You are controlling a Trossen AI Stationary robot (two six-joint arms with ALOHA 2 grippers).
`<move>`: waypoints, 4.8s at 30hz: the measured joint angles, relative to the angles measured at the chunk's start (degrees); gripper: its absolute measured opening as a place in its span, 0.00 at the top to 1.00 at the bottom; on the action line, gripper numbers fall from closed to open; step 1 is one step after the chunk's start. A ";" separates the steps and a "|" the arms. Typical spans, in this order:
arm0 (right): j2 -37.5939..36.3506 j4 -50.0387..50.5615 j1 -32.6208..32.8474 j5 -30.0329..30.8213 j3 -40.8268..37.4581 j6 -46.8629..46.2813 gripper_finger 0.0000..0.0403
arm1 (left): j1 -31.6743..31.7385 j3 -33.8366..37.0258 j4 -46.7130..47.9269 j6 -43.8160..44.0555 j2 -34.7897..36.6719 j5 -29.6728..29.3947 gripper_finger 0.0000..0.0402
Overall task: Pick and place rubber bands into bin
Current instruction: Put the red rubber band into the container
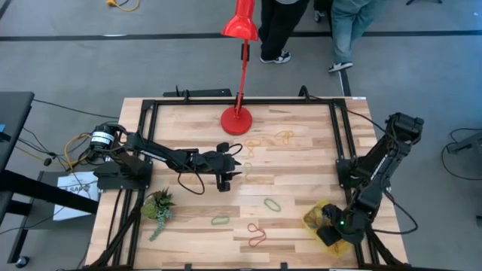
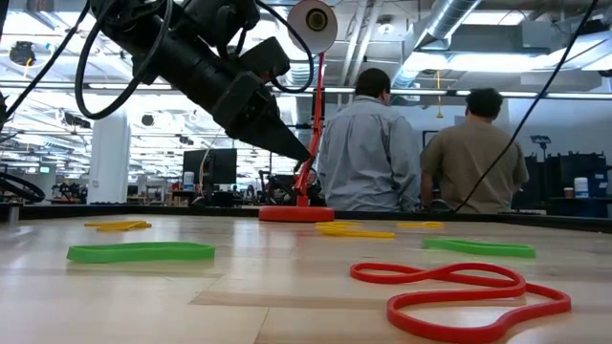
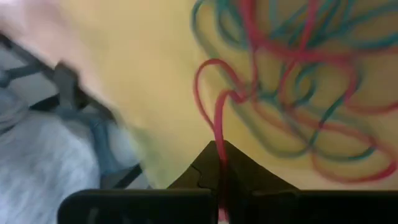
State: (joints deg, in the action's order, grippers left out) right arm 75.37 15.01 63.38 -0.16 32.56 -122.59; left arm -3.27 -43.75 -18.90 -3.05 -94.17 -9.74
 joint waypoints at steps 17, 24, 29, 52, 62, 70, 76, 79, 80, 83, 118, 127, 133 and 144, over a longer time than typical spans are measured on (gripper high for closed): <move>0.09 -0.04 -6.14 -12.42 0.02 11.75 1.00 | 0.15 -0.01 0.04 -1.92 0.00 -0.08 0.64; 0.08 -0.08 -7.32 -16.47 0.02 11.58 1.00 | 0.15 0.00 0.11 -3.40 0.00 -0.13 0.64; 0.07 -0.90 -9.04 -16.68 0.02 11.58 1.00 | 0.17 -0.02 0.24 -3.38 0.00 -0.13 0.64; 0.05 -1.18 -13.64 -17.56 0.02 11.59 1.00 | 0.17 -0.02 0.20 -3.27 0.00 -0.11 0.64; 0.05 1.83 -12.73 -17.18 0.02 11.61 1.00 | 0.20 -0.02 0.20 -3.19 0.00 -0.11 0.64; -1.31 19.22 -12.52 -19.86 0.06 5.72 1.00 | 0.20 -0.02 0.24 -3.17 0.00 -0.11 0.64; -1.29 19.06 -12.15 -15.99 1.07 8.45 0.95 | 0.20 -0.02 0.31 -3.18 0.00 -0.10 0.64; -1.26 19.48 -12.14 -15.75 3.37 11.12 0.86 | 0.20 -0.02 0.33 -3.18 0.00 -0.11 0.64; -1.27 20.12 -12.12 -15.81 4.30 12.41 0.83 | 0.20 -0.02 0.33 -3.16 0.00 -0.09 0.64; -1.26 24.24 -11.56 -14.09 7.14 14.27 0.72 | 0.20 -0.01 0.35 -3.17 0.00 -0.10 0.64; 16.60 5.24 -31.00 21.54 19.01 75.71 0.35 | 0.20 -0.01 0.39 -3.17 0.00 -0.09 0.64; 23.83 4.09 -36.77 6.65 20.07 74.59 0.35 | 0.19 -0.02 0.40 -3.16 0.00 -0.09 0.64; 29.21 6.24 -36.28 5.53 26.63 77.24 0.35 | 0.20 -0.01 0.42 -3.16 0.00 -0.09 0.64; 32.72 17.64 -32.23 15.92 38.24 75.14 0.35 | 0.20 -0.02 0.50 -3.17 0.00 -0.09 0.64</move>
State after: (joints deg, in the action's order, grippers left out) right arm 108.09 32.65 31.15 15.76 70.81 -47.45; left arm -3.07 -43.77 -18.39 -6.23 -94.17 -9.82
